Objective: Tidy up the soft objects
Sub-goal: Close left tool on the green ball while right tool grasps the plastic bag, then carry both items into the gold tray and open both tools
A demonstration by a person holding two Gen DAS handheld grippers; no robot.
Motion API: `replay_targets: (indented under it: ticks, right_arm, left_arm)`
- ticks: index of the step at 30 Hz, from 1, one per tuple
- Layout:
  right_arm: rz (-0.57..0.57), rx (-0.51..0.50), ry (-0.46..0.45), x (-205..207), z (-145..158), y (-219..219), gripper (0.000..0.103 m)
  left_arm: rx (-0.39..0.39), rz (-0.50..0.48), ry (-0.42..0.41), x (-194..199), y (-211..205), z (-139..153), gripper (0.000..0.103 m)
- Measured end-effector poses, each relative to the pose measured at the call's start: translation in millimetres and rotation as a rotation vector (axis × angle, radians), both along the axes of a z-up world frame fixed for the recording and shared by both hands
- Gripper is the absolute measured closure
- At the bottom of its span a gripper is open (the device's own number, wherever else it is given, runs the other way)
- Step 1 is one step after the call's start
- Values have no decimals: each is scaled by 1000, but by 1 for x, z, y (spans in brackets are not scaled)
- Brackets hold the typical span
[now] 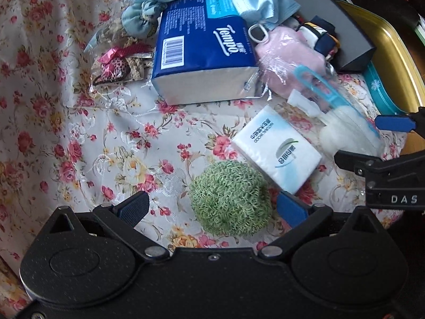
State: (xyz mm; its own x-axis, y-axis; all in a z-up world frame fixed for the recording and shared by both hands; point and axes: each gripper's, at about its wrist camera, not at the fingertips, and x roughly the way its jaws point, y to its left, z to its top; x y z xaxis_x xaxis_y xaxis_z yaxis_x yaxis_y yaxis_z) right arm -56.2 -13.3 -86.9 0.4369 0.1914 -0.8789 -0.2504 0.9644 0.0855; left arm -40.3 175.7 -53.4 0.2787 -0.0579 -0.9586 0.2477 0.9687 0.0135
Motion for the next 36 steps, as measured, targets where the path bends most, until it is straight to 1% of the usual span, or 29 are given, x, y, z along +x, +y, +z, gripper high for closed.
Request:
replay_targets:
  ticks: [5, 6, 7, 8, 9, 10, 11, 12, 13, 17, 20, 23, 27, 30, 33, 36]
  right_arm:
    - [14, -25, -2, 0, -5, 5, 17]
    - [13, -27, -1, 0, -6, 6, 18]
    - [14, -27, 1, 0, -6, 6, 22]
    - [17, -24, 2, 0, -6, 5, 29]
    - [21, -20, 3, 0, -5, 5, 30]
    - [26, -15, 1, -1, -5, 5, 33]
    - [30, -12, -1, -2, -4, 6, 37]
    - [34, -7, -2, -3, -3, 5, 38]
    - [35, -3, -6, -4, -2, 5, 39]
    - [25, 53, -9, -5, 4, -1, 44]
    - [0, 119, -31, -6, 13, -11, 45]
    - [-42, 208, -68, -7, 25, -24, 45]
    - [-148, 311, -150, -8, 42, -51, 45]
    - [-280, 357, -208, -9, 51, -76, 45]
    - [-460, 348, -266, -12, 57, -106, 45]
    - [-645, 286, -315, -17, 61, -135, 45]
  left_arm:
    - [-34, 7, 8, 2, 3, -8, 8]
    - [-48, 8, 12, 3, 3, -10, 12]
    - [-66, 8, 19, 4, 3, -11, 14]
    - [-84, 8, 28, 5, 5, -13, 20]
    - [-95, 9, 33, 6, 6, -15, 26]
    - [-105, 10, 39, 7, 6, -17, 30]
    - [-120, 10, 44, 7, 7, -18, 38]
    - [-148, 11, 58, 8, 8, -19, 45]
    - [-169, 15, 67, 9, 9, -20, 45]
    - [-160, 5, 22, 5, 13, -15, 48]
    - [-148, 13, -24, 3, 21, -2, 48]
    - [-143, 34, -76, 4, 26, 15, 48]
    - [-166, 50, -135, 14, 22, 38, 48]
    - [-155, 15, -186, 19, 5, 55, 48]
    - [-154, -38, -234, 26, -13, 71, 48]
    - [-161, -91, -260, 36, -33, 81, 48]
